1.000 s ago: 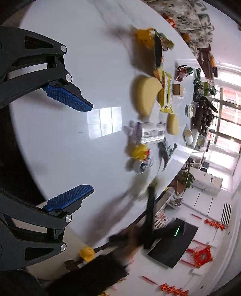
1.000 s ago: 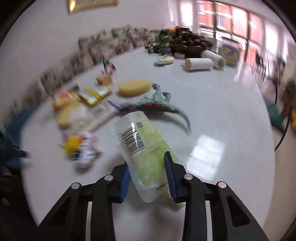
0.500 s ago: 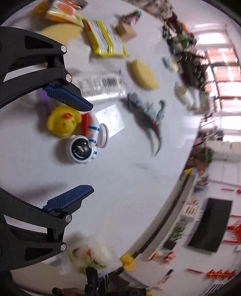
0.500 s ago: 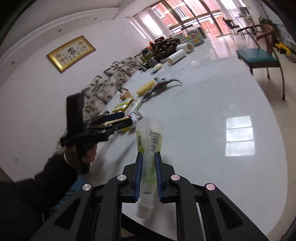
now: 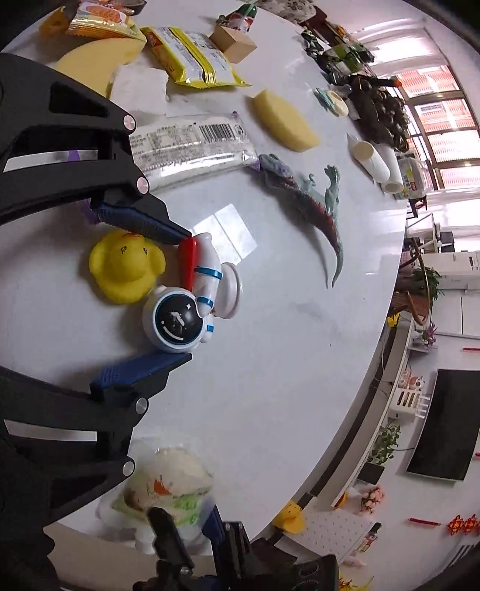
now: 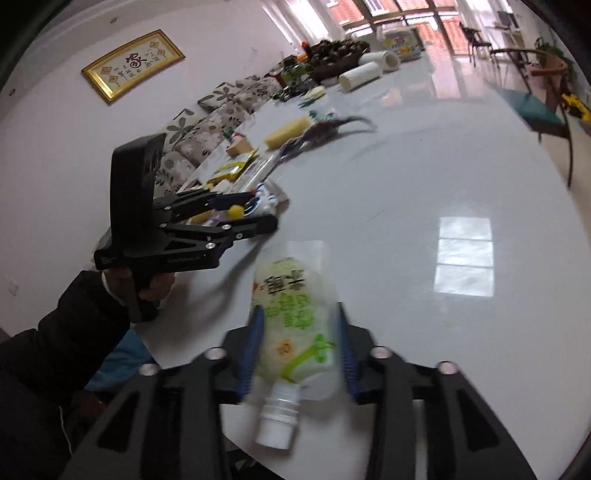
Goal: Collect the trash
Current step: 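Grasp the clear green-label pouch with the right gripper while the left grasps the astronaut toy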
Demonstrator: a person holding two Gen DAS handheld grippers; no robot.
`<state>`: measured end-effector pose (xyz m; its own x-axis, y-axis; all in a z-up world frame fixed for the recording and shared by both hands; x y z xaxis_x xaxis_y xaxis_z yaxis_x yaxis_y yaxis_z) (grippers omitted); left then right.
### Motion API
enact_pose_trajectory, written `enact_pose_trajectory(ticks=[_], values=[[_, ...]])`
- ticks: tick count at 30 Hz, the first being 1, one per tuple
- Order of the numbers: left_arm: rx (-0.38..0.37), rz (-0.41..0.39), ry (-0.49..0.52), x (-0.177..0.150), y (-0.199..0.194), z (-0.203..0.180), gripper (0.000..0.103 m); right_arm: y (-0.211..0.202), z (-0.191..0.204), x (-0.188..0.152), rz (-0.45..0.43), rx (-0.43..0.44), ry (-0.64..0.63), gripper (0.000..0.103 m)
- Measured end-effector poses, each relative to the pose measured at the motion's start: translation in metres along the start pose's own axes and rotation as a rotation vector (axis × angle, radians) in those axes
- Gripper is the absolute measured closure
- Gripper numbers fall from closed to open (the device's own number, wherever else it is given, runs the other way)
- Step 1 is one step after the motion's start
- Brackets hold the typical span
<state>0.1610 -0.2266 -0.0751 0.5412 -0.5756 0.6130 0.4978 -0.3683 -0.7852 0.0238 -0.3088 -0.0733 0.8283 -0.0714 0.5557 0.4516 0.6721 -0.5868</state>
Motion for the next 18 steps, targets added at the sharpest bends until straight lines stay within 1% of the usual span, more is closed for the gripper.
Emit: enact_pose_trajectory(ticks=[1, 3, 4, 6, 8, 10, 12, 13, 15, 16, 18], values=[[-0.002, 0.000, 0.003, -0.001, -0.001, -0.001, 0.046, 0.003, 0.003, 0.001, 0.008, 0.013, 0.004, 0.070], [-0.001, 0.000, 0.002, -0.002, -0.003, -0.003, 0.046, 0.008, 0.010, 0.002, 0.021, 0.063, 0.006, 0.083], [0.001, 0.000, -0.001, -0.002, -0.003, -0.003, 0.047, 0.010, 0.014, 0.003, 0.019, 0.070, -0.002, 0.086], [-0.003, -0.005, -0.017, -0.002, -0.007, -0.003, 0.047, 0.008, 0.026, 0.008, 0.002, 0.068, -0.034, 0.090], [-0.015, -0.060, -0.057, 0.000, -0.020, 0.001, 0.047, 0.003, 0.032, 0.012, -0.020, 0.082, -0.029, 0.092], [-0.017, -0.101, -0.093, 0.008, -0.037, 0.006, 0.047, -0.002, 0.033, 0.013, -0.039, 0.068, -0.029, 0.093], [-0.023, -0.196, -0.138, 0.014, -0.068, 0.013, 0.047, -0.006, 0.033, 0.012, -0.056, 0.059, -0.019, 0.093], [-0.018, -0.225, -0.158, 0.014, -0.081, 0.018, 0.047, -0.008, 0.035, 0.013, -0.066, 0.052, -0.023, 0.093], [-0.014, -0.240, -0.194, 0.009, -0.095, 0.024, 0.047, -0.013, 0.039, 0.015, -0.085, 0.038, -0.037, 0.093], [-0.030, -0.244, -0.208, 0.002, -0.106, 0.025, 0.047, -0.014, 0.042, 0.016, -0.093, 0.032, -0.045, 0.093], [-0.022, -0.242, -0.214, -0.014, -0.121, 0.024, 0.047, -0.015, 0.054, 0.017, -0.093, 0.025, -0.076, 0.093]])
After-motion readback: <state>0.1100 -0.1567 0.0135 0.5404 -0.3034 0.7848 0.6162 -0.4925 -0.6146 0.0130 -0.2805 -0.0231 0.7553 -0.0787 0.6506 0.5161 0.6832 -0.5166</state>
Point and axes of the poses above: each gripper's, at about its wrist camera, not at the fingertips, and y roughly the way its jaws point, z to its left, x to its top, the point moved 9 cm from there along y, roughly the way its jaws point, and after that the axes turned 7 degrees about x, right-handed, at the moved point
